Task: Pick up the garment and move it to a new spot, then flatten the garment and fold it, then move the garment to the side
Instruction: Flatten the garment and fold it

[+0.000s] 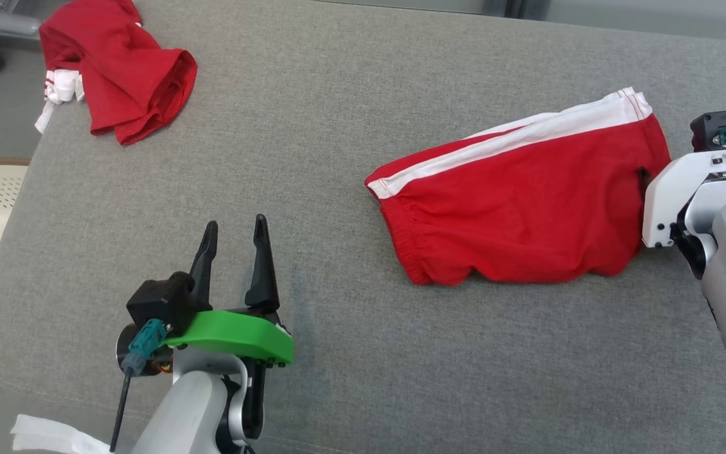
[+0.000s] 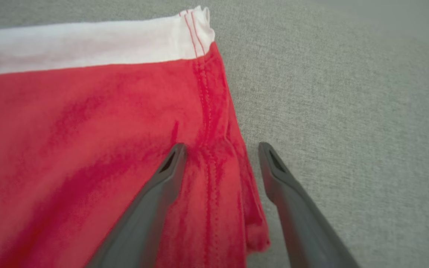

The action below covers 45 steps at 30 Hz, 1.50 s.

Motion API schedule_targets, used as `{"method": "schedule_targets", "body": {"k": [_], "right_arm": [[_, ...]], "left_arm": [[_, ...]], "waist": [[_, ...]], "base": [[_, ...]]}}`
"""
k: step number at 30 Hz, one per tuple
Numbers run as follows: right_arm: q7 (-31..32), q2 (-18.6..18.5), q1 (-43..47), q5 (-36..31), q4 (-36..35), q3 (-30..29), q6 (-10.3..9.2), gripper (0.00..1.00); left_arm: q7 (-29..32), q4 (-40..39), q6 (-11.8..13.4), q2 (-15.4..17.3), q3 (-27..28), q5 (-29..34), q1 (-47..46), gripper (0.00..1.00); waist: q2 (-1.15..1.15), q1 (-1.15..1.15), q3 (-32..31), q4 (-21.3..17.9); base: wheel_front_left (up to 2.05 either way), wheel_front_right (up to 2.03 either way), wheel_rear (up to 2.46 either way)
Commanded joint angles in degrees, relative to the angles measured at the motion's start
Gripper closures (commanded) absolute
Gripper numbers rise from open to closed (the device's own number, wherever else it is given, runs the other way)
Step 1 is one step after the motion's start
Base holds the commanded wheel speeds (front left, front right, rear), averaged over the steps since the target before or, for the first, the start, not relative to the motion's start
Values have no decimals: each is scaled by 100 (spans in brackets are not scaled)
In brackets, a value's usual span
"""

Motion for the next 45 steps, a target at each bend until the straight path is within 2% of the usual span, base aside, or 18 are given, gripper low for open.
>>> {"method": "schedule_targets", "body": {"k": [1, 2, 3, 5, 7, 8, 9, 20, 26, 34, 39, 45], "right_arm": [[108, -10, 177, 115, 48, 22, -7, 0], [152, -15, 201, 185, 50, 33, -7, 2], [219, -18, 228, 263, 54, 46, -6, 24], [305, 0, 289, 413, 41, 65, -6, 60], [347, 21, 362, 572, 10, 77, -7, 76], [338, 15, 388, 629, -19, 88, -7, 81], [316, 7, 406, 697, -62, 108, -9, 100], [-378, -29, 685, 1413, -772, 285, -9, 100], [-783, -153, 1211, 1929, -1224, 311, -9, 100], [-1008, -211, 1810, 2419, -1746, 285, -8, 100], [-1008, -141, 1988, 2679, -1964, 198, -8, 100], [-915, -9, 2242, 2999, -2531, 282, -5, 100]], "left_arm": [[-2, -16, -20, 3, 54, 76, 106, 0], [-2, -27, -35, -6, 84, 97, 118, 0], [-2, -33, -60, -21, 106, 109, 137, 0], [-3, -38, -75, -48, 149, 141, 175, 0], [-2, -38, -104, -68, 201, 182, 193, 0], [-2, -37, -112, -77, 223, 192, 197, 0], [-3, -30, -113, -85, 249, 215, 202, 0], [-2, 43, -211, -76, 451, 364, 305, 0], [-2, 65, -270, -45, 487, 381, 392, 0], [-2, 80, -289, 0, 496, 359, 469, 0], [-3, 144, -302, -8, 467, 342, 417, 0], [-2, 272, -356, -44, 452, 329, 374, 0]], "waist": [[0, 0, -18, 49], [0, 0, -18, 62], [0, 0, -17, 77], [0, 0, -18, 95], [0, 0, -20, 95], [0, 0, -22, 91], [0, 0, -26, 79], [0, 0, -274, -387], [0, 0, -501, -770], [0, 0, -573, -1186], [0, 0, -598, -1256], [0, 0, -796, -1137]], "base": [[0, 0, 0], [0, 0, 0], [0, 0, 0], [0, 0, 0], [0, 0, 0], [0, 0, 0], [0, 0, 0], [0, 0, 0], [0, 0, 0], [0, 0, 0], [0, 0, 0], [0, 0, 0]]}}
